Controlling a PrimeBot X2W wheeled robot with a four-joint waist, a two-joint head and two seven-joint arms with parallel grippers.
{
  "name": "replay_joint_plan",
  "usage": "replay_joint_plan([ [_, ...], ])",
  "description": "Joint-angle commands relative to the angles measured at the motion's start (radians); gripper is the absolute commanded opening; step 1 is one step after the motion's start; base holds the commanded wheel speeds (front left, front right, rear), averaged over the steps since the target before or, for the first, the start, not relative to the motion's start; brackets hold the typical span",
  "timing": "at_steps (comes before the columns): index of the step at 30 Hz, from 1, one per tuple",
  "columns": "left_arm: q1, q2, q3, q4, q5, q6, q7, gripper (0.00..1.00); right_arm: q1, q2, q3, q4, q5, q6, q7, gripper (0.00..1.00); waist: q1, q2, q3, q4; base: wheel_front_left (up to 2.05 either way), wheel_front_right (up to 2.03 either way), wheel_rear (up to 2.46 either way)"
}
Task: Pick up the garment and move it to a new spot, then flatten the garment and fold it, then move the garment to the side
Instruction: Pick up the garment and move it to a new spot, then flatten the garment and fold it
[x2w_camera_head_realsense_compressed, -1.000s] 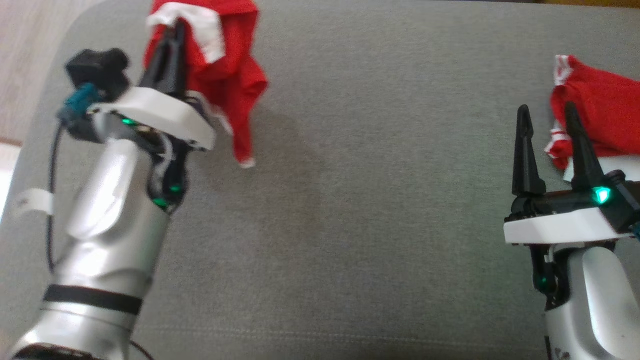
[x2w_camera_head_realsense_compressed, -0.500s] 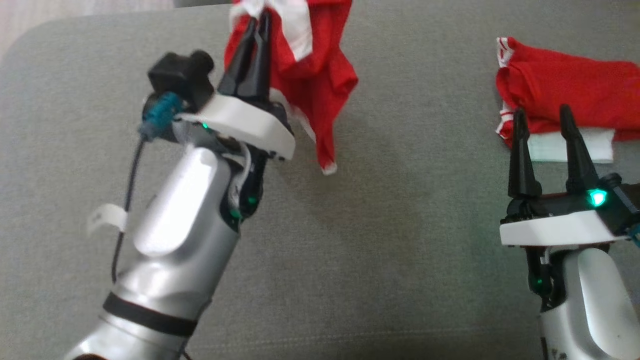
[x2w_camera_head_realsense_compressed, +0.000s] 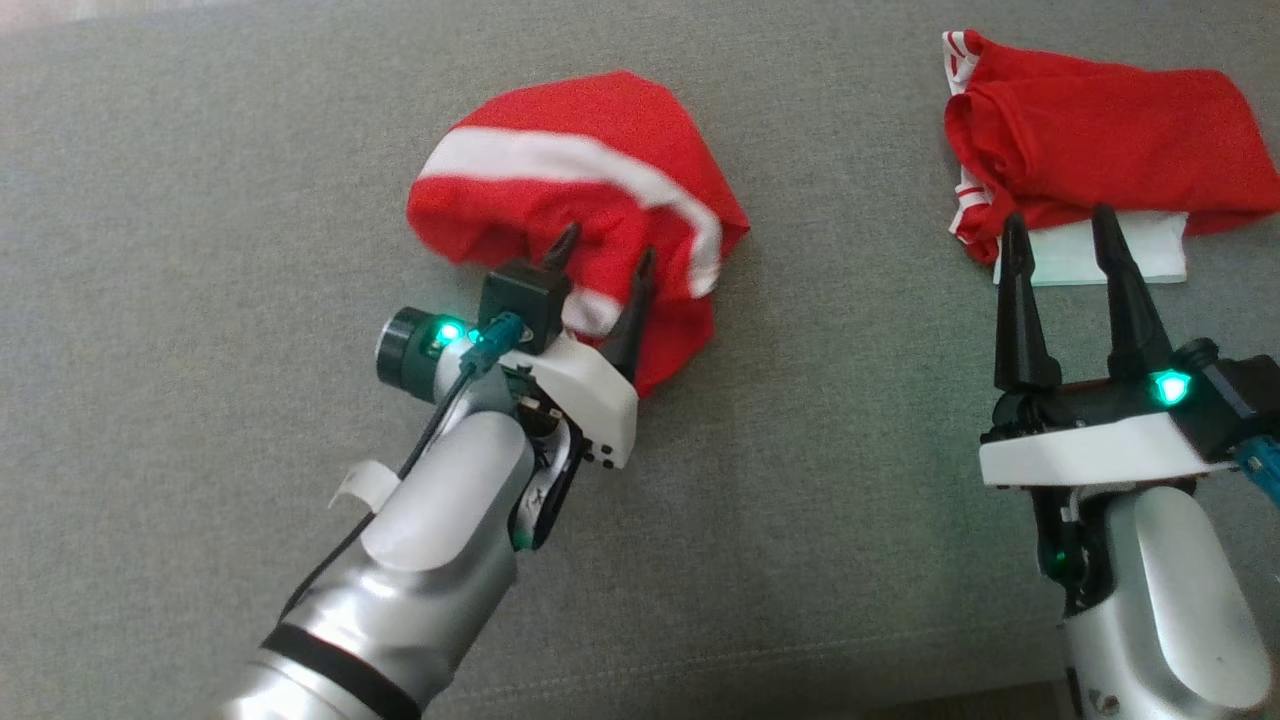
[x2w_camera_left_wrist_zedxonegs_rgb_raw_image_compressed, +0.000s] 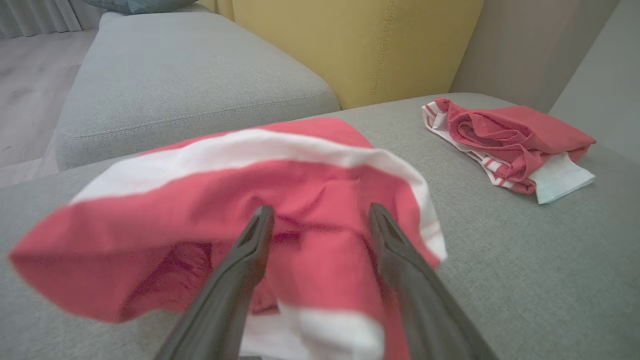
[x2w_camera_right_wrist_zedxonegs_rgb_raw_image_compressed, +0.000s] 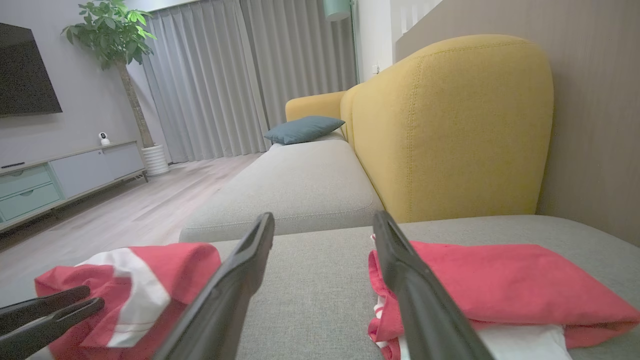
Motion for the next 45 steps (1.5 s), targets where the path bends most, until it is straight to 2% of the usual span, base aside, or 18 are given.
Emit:
replay_joint_plan([
  [1, -0.043, 0.009, 0.007, -0.02, -0.022, -0.001, -0.015, 1.0, -0.029, 0.0, 0.026, -0.024, 0.009, -0.001, -0.011, 1.0, 0.0, -0.0001, 0.0, 0.002, 0.0, 0.0, 0.0],
  [10, -0.053, 0.009, 0.031, -0.05, -0.06, 0.018, -0.028, 1.0, -0.02, 0.0, 0.017, 0.001, 0.003, -0.001, -0.013, 1.0, 0.0, -0.0001, -0.031, 0.043, 0.0, 0.0, 0.0],
  [14, -0.021, 0.033, 0.097, -0.135, -0.033, 0.027, -0.029, 1.0, -0.012, 0.0, 0.013, 0.009, -0.001, -0.001, -0.014, 1.0, 0.0, -0.0001, -0.052, 0.074, 0.0, 0.0, 0.0],
  [21, 0.106, 0.113, 0.248, -0.31, 0.014, 0.042, -0.029, 1.0, 0.009, 0.0, 0.014, 0.027, -0.003, -0.001, -0.01, 1.0, 0.0, -0.0001, -0.091, 0.127, 0.0, 0.0, 0.0],
  [28, 0.304, 0.171, 0.386, -0.447, 0.075, 0.02, -0.029, 1.0, 0.03, 0.0, 0.029, 0.049, -0.006, -0.001, 0.008, 1.0, 0.0, -0.0001, -0.12, 0.166, 0.0, 0.0, 0.0],
  [35, 0.462, 0.123, 0.496, -0.502, 0.126, -0.016, -0.029, 1.0, 0.052, 0.0, 0.054, 0.079, -0.003, -0.001, 0.031, 1.0, 0.0, -0.0001, -0.135, 0.187, 0.0, 0.0, 0.0],
  [45, 0.478, 0.049, 0.582, -0.5, 0.182, -0.094, -0.029, 1.0, 0.039, 0.0, 0.114, 0.122, 0.002, -0.001, 0.098, 1.0, 0.0, -0.0001, -0.117, 0.231, 0.0, 0.0, 0.0],
])
